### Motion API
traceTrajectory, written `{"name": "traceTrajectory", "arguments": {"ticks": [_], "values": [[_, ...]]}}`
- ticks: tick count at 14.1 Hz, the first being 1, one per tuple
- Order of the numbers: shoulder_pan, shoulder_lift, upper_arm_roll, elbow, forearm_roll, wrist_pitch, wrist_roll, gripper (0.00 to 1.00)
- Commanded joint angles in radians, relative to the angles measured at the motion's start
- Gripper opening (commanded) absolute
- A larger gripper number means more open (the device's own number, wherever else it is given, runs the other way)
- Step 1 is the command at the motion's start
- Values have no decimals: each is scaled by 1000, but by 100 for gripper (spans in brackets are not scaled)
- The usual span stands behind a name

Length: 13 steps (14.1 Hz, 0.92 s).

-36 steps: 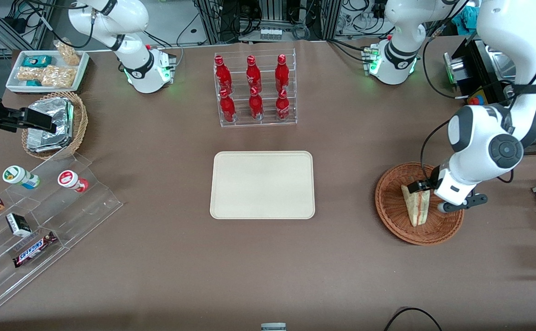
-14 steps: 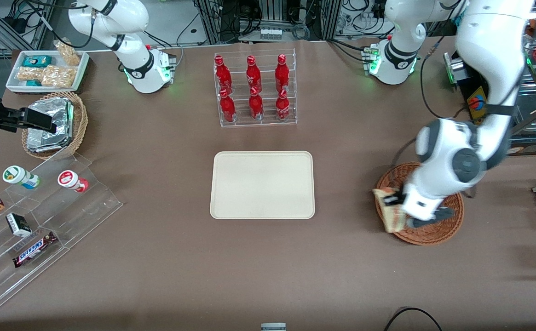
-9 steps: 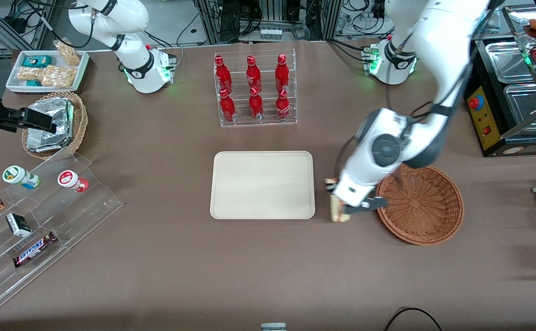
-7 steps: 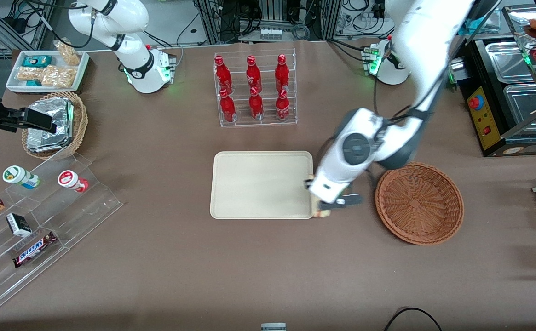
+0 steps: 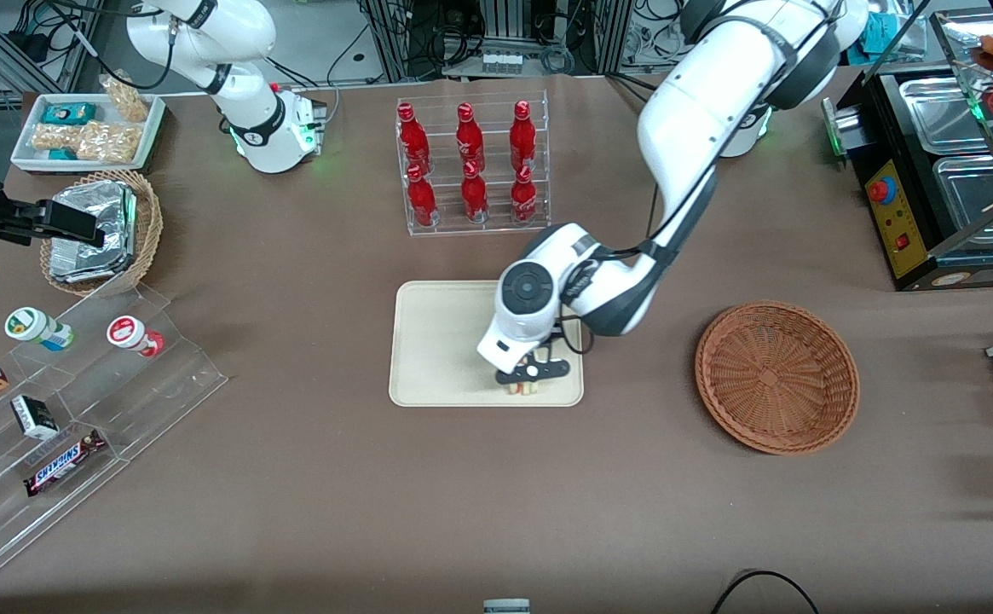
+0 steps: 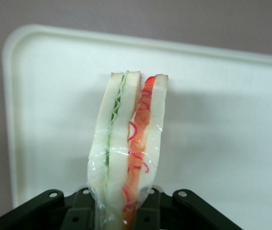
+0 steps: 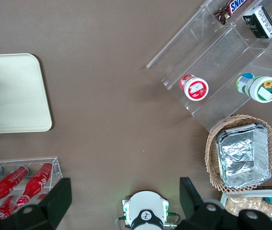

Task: Place sandwich from basket to tray
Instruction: 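Lower the sandwich onto the tray and open the left gripper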

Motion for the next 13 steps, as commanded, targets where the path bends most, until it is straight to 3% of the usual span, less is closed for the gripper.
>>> {"name": "traceTrajectory", "arguments": {"ticks": [1, 4, 5, 6, 7, 13], "values": [[-68, 26, 12, 58, 23, -38, -27, 22], [-91, 38, 13, 105, 23, -47, -24, 30], [-91, 45, 12, 115, 23, -64, -24, 39], [-90, 46, 13, 115, 25, -64, -26, 62], [-88, 45, 15, 116, 26, -66, -21, 100], [-81, -59, 100, 118, 31, -165, -3, 100]]}}
